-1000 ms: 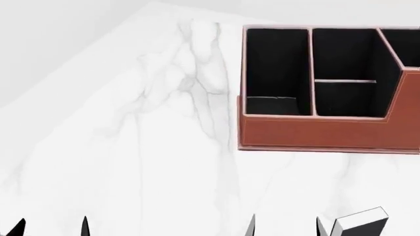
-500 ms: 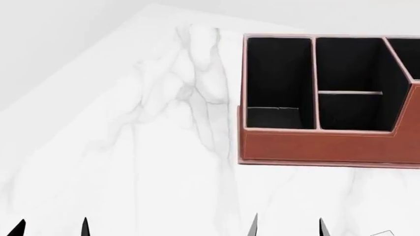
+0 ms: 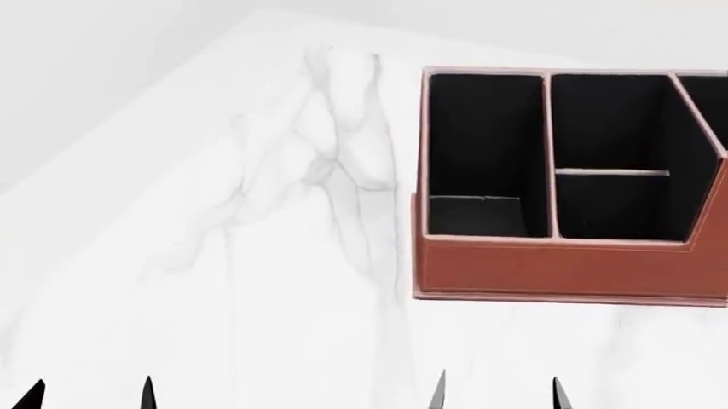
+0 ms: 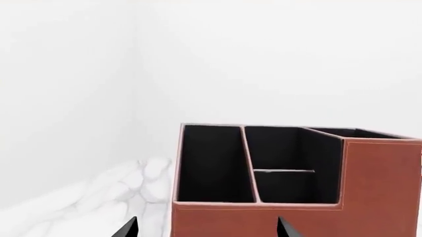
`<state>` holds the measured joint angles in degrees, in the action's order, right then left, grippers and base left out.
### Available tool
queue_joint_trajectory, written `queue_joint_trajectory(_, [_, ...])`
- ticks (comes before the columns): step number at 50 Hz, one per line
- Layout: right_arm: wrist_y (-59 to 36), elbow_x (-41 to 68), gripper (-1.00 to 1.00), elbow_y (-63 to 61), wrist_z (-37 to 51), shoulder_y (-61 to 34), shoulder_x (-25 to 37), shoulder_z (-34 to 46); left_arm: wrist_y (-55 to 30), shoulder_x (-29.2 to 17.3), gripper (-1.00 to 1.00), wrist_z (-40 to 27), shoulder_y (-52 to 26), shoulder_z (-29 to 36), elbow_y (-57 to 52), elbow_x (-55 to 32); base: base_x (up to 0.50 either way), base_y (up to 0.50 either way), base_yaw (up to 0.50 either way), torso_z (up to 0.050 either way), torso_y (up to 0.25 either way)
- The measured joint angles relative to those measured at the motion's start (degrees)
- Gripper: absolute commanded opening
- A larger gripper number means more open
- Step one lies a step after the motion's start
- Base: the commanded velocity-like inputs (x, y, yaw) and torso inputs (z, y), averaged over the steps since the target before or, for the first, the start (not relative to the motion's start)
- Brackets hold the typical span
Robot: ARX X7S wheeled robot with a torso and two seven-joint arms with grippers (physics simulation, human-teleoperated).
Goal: Pick up the book and place it in the left compartment of the caddy.
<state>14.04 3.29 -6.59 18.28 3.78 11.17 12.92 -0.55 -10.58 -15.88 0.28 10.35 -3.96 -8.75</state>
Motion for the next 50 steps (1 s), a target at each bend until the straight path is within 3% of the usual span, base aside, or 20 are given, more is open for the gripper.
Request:
queue_joint_trajectory(9, [-0.11,0.1,1.0,-0.22,0.34,-0.13,0.28,0.24,0.22,-0.18,1.0,-0.16,-0.37,0.26,0.46,-0.25,0.47,0.18,0.0,0.0,0.002])
queue_joint_trajectory(32, [-2.37,-0.03,1.0,-0.17,3.12,-0.75,-0.09,0.07,0.15,-0.74,1.0,-0.78,-0.64,0.87,0.38,-0.85,0.0,0.0,0.0,0.0,0.0])
queue_joint_trajectory(50, [-2.4,-9.15,1.0,0.44,15.53,-2.26,-4.87,-1.53,0.23,-1.13,1.0,-1.21,-0.42,1.5,0.25,-1.18,0.0,0.0,0.0,0.0,0.0])
